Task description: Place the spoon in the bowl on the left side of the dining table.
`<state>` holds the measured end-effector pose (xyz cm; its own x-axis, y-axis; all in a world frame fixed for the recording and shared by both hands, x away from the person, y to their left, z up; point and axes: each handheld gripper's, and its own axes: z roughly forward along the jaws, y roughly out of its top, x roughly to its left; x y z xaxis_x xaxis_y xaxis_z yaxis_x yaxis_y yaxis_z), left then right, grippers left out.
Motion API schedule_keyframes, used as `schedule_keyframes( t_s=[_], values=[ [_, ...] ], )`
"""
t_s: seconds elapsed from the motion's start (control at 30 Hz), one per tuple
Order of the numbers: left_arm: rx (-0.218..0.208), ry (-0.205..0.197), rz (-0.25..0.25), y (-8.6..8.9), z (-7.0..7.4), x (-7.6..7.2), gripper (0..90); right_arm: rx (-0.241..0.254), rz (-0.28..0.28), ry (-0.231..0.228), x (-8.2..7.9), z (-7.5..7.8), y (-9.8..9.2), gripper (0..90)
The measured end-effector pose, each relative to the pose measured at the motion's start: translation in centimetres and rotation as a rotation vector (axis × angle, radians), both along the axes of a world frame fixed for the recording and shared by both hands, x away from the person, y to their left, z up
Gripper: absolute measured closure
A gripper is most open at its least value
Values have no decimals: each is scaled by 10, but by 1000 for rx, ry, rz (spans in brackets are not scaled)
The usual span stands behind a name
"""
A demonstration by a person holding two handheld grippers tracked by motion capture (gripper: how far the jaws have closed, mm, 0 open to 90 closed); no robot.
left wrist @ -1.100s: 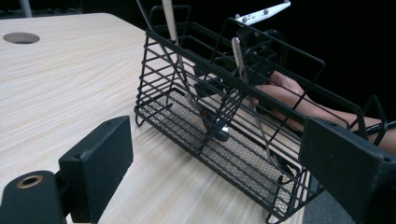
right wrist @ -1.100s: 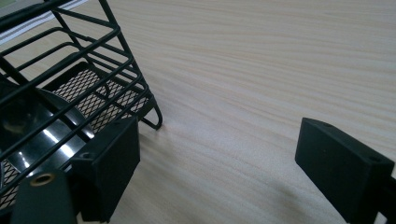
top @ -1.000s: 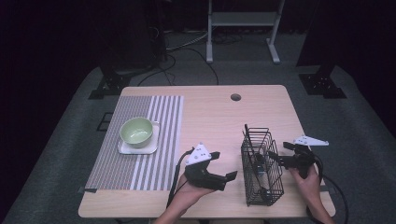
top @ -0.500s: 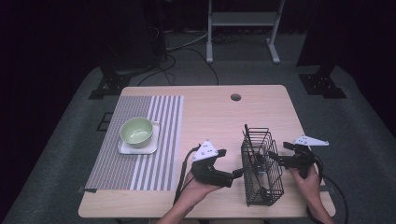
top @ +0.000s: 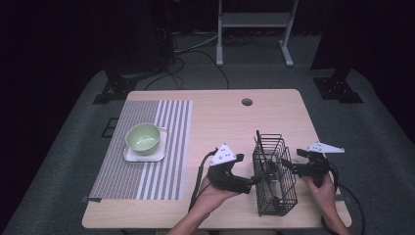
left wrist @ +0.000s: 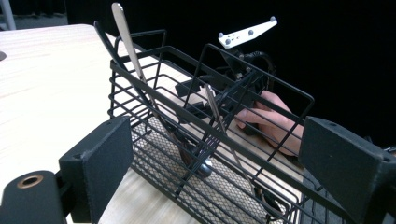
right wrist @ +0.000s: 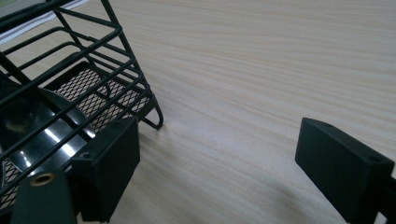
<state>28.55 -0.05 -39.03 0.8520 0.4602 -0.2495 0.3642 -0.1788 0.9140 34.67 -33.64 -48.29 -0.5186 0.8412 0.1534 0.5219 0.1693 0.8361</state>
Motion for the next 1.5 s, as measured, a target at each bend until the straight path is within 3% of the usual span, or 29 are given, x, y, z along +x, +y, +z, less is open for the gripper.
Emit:
schedule_keyframes(
  t_s=[0.47,0.7,1.23,1.5],
  values=[
    [1,9,-2,-10,0,7,99,-2,4,-1,0,0,0,130],
    [-7,11,4,-14,-1,11,164,-1,5,0,0,0,0,130],
    [-28,-31,-25,-20,1,15,699,8,9,1,0,0,0,130],
    [-69,-31,-53,-16,6,12,864,15,8,3,0,0,-1,130]
  ],
)
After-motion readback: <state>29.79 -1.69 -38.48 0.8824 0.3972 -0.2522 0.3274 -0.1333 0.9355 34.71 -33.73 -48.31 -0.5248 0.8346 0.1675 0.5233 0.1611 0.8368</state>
